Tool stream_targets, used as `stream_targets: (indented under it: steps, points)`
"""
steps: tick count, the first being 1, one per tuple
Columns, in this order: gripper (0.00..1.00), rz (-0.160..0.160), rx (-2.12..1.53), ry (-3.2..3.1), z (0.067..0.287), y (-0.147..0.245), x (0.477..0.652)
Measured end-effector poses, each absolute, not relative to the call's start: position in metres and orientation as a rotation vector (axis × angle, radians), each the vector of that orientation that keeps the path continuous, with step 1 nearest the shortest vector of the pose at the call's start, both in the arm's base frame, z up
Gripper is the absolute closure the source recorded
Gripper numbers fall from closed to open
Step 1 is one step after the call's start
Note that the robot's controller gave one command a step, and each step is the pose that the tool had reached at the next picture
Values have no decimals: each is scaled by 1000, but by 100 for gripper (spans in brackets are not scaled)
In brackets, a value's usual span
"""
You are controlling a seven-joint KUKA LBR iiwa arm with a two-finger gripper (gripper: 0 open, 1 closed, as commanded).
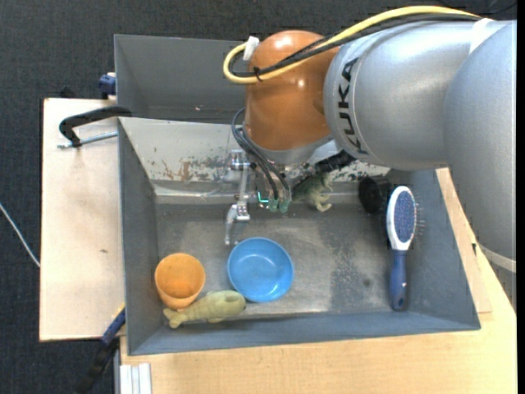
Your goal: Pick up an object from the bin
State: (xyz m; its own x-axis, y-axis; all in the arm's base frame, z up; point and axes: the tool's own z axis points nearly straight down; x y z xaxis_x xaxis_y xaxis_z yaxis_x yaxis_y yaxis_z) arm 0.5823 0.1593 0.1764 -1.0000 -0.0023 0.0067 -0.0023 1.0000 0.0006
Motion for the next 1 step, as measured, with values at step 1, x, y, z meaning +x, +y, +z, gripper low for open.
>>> stream_targets:
  steps: [1]
  points:
    - [0, 0, 351, -3117, 83, 121, 565]
